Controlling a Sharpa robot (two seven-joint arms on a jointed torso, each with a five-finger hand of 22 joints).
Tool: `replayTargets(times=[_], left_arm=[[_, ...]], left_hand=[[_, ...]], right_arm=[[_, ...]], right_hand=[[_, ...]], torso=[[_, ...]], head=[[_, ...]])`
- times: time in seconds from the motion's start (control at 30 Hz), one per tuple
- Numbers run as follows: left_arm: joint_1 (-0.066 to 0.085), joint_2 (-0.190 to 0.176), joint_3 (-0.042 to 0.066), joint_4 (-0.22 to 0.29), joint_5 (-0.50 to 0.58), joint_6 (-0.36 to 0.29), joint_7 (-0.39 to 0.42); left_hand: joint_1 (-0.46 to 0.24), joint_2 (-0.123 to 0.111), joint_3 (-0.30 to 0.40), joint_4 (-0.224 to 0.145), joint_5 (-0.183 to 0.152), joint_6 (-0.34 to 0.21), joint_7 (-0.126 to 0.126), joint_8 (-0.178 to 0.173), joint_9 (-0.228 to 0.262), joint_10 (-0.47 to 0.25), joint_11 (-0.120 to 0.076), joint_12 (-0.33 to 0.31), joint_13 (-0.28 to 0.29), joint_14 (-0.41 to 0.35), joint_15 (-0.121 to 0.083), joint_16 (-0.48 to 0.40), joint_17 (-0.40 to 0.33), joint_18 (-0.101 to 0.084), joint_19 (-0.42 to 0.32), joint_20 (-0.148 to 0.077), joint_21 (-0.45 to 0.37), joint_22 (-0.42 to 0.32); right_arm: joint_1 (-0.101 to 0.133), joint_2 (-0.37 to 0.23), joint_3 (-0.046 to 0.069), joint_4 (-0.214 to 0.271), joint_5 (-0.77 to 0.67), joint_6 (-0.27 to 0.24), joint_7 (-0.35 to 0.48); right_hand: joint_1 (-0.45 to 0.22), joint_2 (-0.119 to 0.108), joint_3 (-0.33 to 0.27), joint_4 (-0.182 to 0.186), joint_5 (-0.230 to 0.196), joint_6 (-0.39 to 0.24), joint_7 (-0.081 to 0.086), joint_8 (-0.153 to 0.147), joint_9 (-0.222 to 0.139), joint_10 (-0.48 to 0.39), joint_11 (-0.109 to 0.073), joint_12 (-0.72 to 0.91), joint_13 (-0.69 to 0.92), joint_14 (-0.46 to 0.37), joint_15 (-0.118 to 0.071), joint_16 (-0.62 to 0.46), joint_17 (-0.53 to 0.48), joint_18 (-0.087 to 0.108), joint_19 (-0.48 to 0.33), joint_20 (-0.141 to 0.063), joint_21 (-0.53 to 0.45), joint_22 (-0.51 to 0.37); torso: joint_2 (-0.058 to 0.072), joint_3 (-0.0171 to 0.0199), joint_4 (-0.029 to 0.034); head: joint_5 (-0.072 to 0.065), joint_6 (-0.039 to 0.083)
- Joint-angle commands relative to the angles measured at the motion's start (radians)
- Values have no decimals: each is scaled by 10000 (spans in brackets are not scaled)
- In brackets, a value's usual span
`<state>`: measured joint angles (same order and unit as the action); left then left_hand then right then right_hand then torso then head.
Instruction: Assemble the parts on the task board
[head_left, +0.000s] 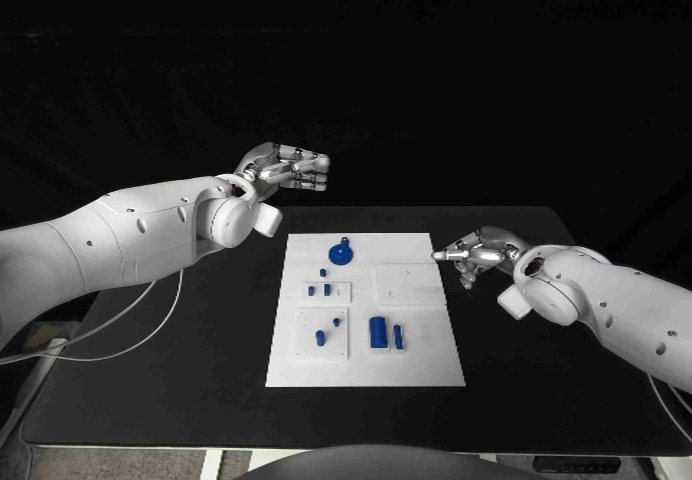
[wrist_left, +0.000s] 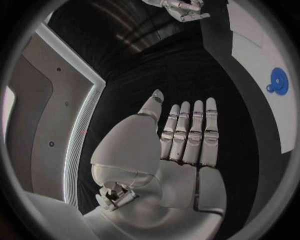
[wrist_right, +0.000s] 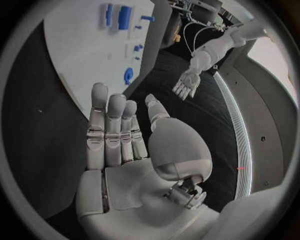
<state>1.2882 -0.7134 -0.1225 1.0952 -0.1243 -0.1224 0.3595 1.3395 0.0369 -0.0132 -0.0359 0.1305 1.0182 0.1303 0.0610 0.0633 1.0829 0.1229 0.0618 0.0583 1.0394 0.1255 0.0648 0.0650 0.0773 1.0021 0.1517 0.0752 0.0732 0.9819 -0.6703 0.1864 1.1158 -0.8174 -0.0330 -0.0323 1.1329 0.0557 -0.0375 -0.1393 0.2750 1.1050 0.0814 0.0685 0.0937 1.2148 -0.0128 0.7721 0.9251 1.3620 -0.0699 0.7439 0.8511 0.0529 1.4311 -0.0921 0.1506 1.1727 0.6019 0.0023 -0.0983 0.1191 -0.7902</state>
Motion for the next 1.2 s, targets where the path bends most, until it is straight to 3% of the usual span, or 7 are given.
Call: replayTargets(times=[0.03, 0.87, 0.9, 0.93, 0.97, 1.03, 1.2], left_arm=[[-37, 112, 8, -231, 302, -190, 431], [-372, 701, 17, -1813, 1287, -94, 592], [-359, 658, 9, -1793, 1016, -154, 381], [-365, 654, 13, -1774, 1017, -172, 385], [-386, 641, 25, -1706, 1019, -237, 397], [-434, 609, 54, -1551, 1025, -388, 426], [-664, 459, 192, -808, 1050, -1106, 565]], left_hand=[[10, 115, 48, -9, -35, 8, -89, 16, 3, 3, -75, -36, 2, -45, -39, -50, -10, 217, -15, 119, -29, -5], [-130, 42, -266, -10, -290, -1621, -48, -36, -74, -995, 22, -38, -9, -721, 103, -58, -43, 808, -540, 721, -67, -34], [-4092, -369, 132, 359, -1305, -10182, -1303, -610, -633, -10829, -1229, -618, -583, -10394, -1255, -648, -650, -773, -10021, -1517, -752, -732], [-4289, -369, 132, 359, -1305, -10182, -1303, -610, -633, -10829, -1229, -618, -583, -10394, -1255, -648, -650, -773, -10021, -1517, -752, -732], [-4690, -369, 132, 359, -1305, -10182, -1303, -610, -633, -10829, -1229, -618, -583, -10394, -1255, -648, -650, -773, -10021, -1517, -752, -732], [-5329, -369, 132, 359, -1305, -10182, -1303, -610, -633, -10829, -1229, -618, -583, -10394, -1255, -648, -650, -773, -10021, -1517, -752, -732], [-13395, -369, 132, 359, -1305, -10182, -1303, -610, -633, -10829, -1229, -618, -583, -10394, -1255, -648, -650, -773, -10021, -1517, -752, -732]], right_arm=[[89, 209, 110, -668, 1735, -37, 1797], [243, 1458, 883, -3194, 4494, 687, 3142], [238, 1442, 868, -3177, 4133, 497, 2759], [240, 1436, 861, -3158, 4143, 478, 2765], [243, 1414, 838, -3092, 4177, 411, 2789], [252, 1364, 784, -2939, 4257, 255, 2844], [294, 1124, 526, -2210, 4639, -488, 3105]], right_hand=[[40, 125, 54, -136, 38, -125, 94, -44, -57, -521, 131, -821, -774, -607, 184, -769, -519, 111, -546, 198, -717, -650], [61, 498, 400, -590, -229, -1885, 502, -103, -355, -2027, 1565, -7124, -8672, -3163, 2089, -6808, -7908, 901, -5055, 2844, -633, -11058], [-3351, -557, 375, 1393, -2750, -11050, -814, -685, -937, -5051, 128, -7721, -9251, -6285, 699, -7439, -8511, -529, -14311, 921, -1506, -11727], [-3496, -557, 375, 1393, -2750, -11050, -814, -685, -937, -12148, 128, -7721, -9251, -6457, 699, -7439, -8511, -529, -14311, 921, -1506, -11727], [-3838, -557, 375, 1393, -2750, -11050, -814, -685, -937, -12148, 128, -7721, -9251, -13620, 699, -7439, -8511, -529, -14311, 921, -1506, -11727], [-11329, -557, 375, 1393, -2750, -11050, -814, -685, -937, -12148, 128, -7721, -9251, -13620, 699, -7439, -8511, -529, -14311, 921, -1506, -11727], [-11329, -557, 375, 1393, -2750, -11050, -814, -685, -937, -12148, 128, -7721, -9251, -13620, 699, -7439, -8511, -529, -14311, 921, -1506, -11727]], torso=[[-202, -61, -10], [-690, 115, 32], [-674, 101, 27], [-673, 100, 34], [-671, 96, 59], [-665, 89, 117], [-637, 53, 393]], head=[[40, 117], [85, 633], [67, 615], [57, 624], [25, 658], [-51, 736], [-415, 1108]])
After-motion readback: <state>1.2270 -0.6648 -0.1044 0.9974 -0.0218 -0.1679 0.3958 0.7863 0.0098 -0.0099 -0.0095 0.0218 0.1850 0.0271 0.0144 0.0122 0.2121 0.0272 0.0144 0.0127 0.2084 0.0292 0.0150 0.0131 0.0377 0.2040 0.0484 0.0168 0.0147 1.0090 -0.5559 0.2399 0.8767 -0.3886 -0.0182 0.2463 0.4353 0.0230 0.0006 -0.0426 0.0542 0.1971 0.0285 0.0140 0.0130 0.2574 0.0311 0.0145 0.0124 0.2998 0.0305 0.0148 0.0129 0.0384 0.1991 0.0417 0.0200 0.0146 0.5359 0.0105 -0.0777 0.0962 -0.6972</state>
